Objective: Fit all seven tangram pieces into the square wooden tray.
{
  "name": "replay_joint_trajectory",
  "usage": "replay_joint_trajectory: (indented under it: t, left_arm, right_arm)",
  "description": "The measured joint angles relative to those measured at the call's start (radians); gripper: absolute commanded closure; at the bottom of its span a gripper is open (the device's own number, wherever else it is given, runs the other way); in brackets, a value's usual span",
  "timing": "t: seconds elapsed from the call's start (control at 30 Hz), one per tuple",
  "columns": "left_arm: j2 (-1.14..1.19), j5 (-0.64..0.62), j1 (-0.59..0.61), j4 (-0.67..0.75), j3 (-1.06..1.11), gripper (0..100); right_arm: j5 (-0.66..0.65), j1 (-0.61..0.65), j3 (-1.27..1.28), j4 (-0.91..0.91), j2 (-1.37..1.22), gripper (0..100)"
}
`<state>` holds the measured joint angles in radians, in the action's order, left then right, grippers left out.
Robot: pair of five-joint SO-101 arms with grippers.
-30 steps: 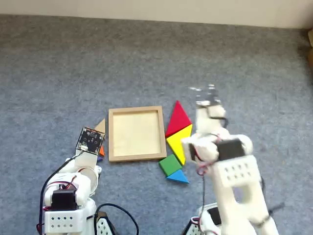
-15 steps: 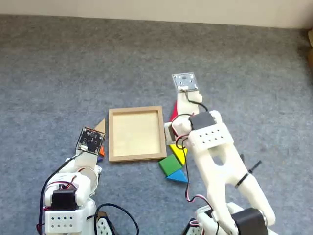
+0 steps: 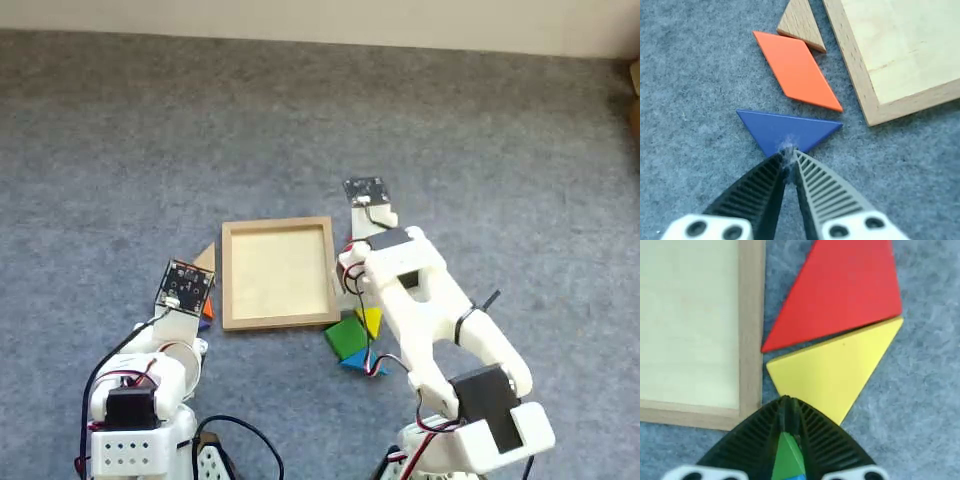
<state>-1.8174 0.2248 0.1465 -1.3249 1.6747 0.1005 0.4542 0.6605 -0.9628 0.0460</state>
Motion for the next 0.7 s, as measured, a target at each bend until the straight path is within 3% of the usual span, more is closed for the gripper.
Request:
replay_joint_trajectory:
  t: [0.37, 0.53, 0.7]
  left_arm:
    - [0.0, 0.0, 0.0, 0.0, 0.0, 99]
    - [0.0, 0.0, 0.0, 0.0, 0.0, 99]
    - [0.0, 0.0, 0.0, 0.0, 0.0, 99]
  right_arm:
    - [-0.002, -0.158, -0.149, -0.181, -0.132, 99.5]
    - [-0.098, -0.226, -0.203, -0.253, -0.155, 99.5]
    - [-0.112, -0.239, -0.201, -0.279, -0.094, 99.5]
